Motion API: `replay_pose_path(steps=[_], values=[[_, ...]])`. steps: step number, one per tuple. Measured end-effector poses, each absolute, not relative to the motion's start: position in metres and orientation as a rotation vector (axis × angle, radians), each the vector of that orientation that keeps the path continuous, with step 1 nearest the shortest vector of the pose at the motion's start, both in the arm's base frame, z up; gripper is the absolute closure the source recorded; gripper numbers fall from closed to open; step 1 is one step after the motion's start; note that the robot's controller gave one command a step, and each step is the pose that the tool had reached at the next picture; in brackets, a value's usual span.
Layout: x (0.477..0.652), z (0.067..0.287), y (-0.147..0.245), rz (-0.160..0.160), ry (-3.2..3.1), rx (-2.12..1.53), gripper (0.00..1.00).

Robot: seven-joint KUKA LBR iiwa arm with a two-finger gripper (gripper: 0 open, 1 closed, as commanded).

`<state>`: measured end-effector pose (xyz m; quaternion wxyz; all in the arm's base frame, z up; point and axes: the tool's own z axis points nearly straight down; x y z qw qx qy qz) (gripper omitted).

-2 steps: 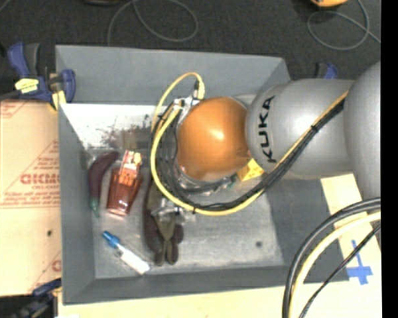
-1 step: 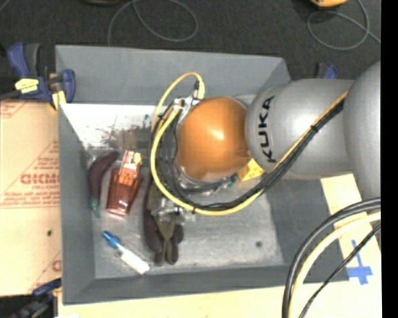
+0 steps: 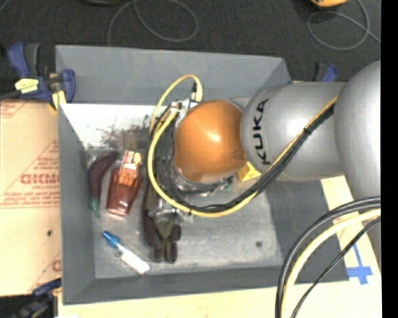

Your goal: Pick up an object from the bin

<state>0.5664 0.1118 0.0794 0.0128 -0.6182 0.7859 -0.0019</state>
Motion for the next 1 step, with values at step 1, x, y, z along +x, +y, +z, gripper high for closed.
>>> replay_pose_path(steps=[1], values=[[0.5583,0.1132,0.1088,0.001,2.451,-1.935,1.0]])
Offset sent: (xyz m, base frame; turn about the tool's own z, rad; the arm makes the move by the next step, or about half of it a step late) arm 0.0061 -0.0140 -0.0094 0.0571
